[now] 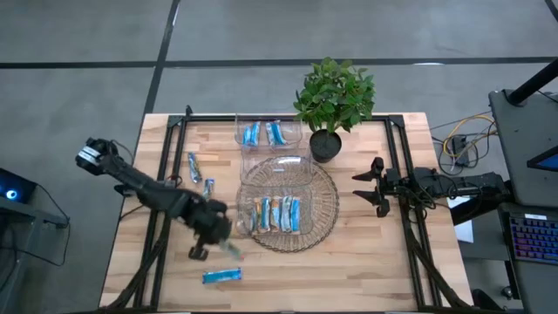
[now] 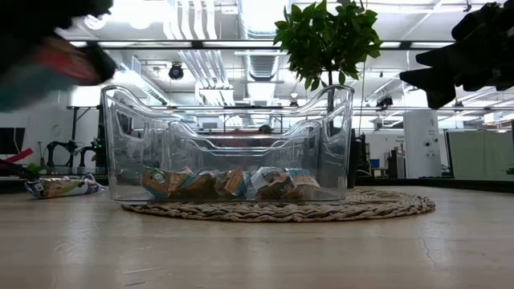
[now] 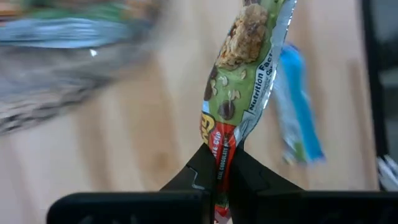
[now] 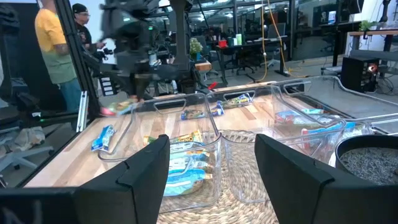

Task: Pick and place Granola Bars by type
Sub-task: Put the red granola bar into the top transparent bin

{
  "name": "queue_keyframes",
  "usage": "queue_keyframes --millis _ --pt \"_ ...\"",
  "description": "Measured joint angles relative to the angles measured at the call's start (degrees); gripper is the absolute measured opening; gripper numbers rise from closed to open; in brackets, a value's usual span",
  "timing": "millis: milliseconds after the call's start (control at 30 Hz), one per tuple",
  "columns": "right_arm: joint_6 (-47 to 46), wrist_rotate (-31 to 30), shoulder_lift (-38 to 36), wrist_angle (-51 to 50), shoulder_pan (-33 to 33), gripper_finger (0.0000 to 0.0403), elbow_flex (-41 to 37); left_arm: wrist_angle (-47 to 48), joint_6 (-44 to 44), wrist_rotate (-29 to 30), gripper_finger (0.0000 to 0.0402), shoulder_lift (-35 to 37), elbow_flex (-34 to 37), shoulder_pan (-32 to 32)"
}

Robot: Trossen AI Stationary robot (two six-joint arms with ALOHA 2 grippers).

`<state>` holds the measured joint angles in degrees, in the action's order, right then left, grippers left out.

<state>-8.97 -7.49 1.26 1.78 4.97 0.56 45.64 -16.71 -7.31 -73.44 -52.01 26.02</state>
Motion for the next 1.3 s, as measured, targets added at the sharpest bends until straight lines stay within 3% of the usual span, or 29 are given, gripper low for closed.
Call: queue_keyframes --millis 300,400,500,767,1000,1300 --pt "0.0 0.0 0.0 0.0 0.0 0.0224 0.0 -0.3 -4.0 3.6 0.0000 0.5 -0.9 -19.1" --pt "0.0 0.0 0.0 0.0 0.0 0.0224 0.0 -0.6 -2.9 1.6 0.0000 0.5 -2.0 -24.0" --pt "0.0 0.0 0.0 0.0 0.0 0.0224 0.0 0.8 -0.8 -1.7 0.0000 0.5 -3.9 -26.0" --pt "0.0 0.0 0.0 0.0 0.0 0.0224 0.0 7.7 3.2 -2.3 0.0000 0.6 -10.1 -27.2" --pt "0.0 0.0 0.0 0.0 0.0 0.0224 0.0 7.2 -6.3 -1.8 0.0000 0.6 -15.7 -30.3" --pt "0.0 0.0 0.0 0.0 0.0 0.0224 0.0 1.0 -22.7 3.2 0.0000 0.6 -19.5 -39.7"
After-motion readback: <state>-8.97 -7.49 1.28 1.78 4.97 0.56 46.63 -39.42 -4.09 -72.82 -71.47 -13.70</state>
